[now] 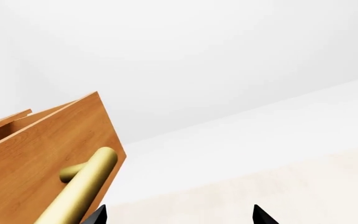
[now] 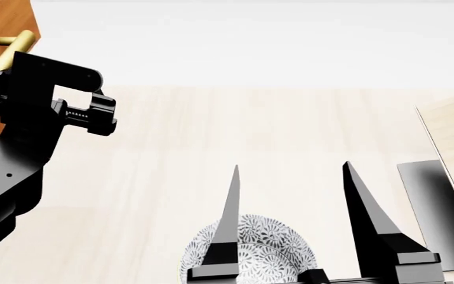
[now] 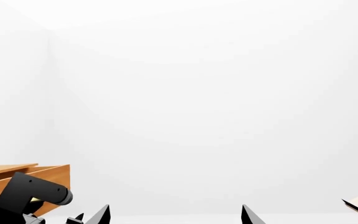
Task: Close the top drawer of the cabinet.
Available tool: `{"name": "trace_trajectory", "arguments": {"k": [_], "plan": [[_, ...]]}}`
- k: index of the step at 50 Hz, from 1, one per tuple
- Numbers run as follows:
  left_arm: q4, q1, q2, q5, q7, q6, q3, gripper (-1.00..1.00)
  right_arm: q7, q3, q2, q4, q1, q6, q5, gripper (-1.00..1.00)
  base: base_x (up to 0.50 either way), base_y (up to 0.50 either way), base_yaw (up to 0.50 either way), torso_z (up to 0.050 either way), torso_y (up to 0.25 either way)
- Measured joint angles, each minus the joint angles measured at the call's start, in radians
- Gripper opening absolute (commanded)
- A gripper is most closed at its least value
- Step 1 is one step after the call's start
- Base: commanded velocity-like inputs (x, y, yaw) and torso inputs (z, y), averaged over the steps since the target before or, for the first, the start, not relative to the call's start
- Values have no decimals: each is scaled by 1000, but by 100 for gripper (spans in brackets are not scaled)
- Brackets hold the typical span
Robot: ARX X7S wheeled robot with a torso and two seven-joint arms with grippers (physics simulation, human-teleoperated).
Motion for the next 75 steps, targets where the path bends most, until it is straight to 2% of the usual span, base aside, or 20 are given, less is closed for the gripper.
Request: {"name": "trace_trajectory", "arguments": {"k": [37, 75], "plan": [[203, -8, -231, -4, -118, -63, -5, 100, 74, -34, 60, -18, 32, -12, 50, 100, 0, 0, 0, 0, 1], [217, 5, -326, -14, -145, -110, -18, 100, 111, -73, 99, 0, 46, -48, 68, 100, 0, 0, 0, 0, 0]]}}
